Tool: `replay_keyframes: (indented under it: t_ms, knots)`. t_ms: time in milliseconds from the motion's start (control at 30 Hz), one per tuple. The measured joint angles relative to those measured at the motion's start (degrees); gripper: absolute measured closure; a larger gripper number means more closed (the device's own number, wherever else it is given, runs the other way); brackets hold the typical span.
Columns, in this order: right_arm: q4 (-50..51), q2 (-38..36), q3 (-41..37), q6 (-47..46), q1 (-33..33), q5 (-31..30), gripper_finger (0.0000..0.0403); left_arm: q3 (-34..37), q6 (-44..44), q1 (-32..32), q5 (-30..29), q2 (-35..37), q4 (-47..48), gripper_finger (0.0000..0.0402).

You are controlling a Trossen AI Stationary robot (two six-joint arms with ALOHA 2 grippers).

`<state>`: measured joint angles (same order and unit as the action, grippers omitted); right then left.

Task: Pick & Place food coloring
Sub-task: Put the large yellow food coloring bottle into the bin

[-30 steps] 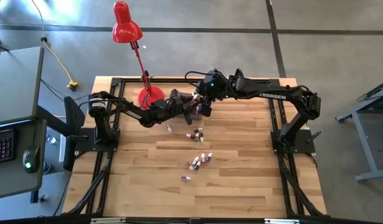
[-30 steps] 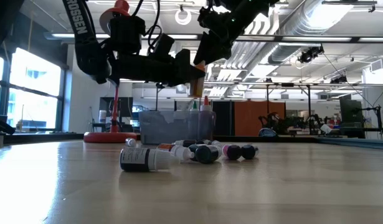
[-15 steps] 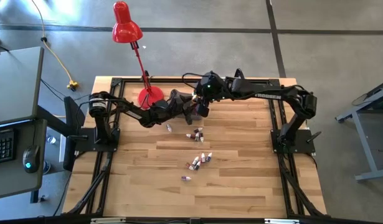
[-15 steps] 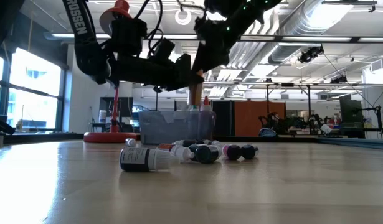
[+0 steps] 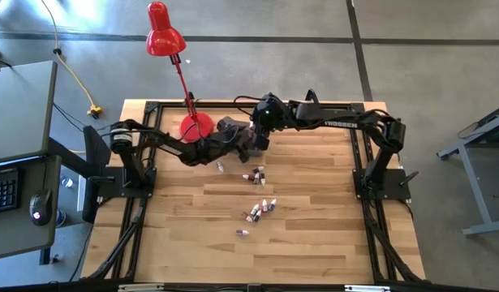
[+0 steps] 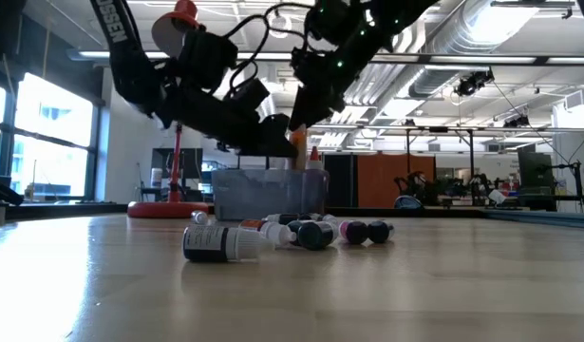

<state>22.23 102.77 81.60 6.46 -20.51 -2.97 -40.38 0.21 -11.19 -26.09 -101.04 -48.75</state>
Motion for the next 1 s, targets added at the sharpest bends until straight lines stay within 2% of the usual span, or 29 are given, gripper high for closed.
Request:
replay_keyframes:
  t_ms: [267,367,667,1000]
  knots:
    - [-0.2,2.4,0.0,0.0,-0.7,0.3,0.0287,0.1,0.9,5.5,-0.5,11.3,22.7,0.0152]
    - [-0.2,3.5,0.0,0.0,-0.7,-0.1,0.0287,0.1,1.0,7.6,-0.4,15.8,27.3,0.0152]
    - [-0.5,5.7,0.1,0.0,-1.0,-0.6,0.0285,0.0,0.6,11.8,-0.5,25.1,31.5,0.0152]
    - [-0.4,6.7,0.1,0.0,-1.8,-0.3,0.0283,0.1,-3.7,15.7,-0.7,28.2,33.5,0.0152]
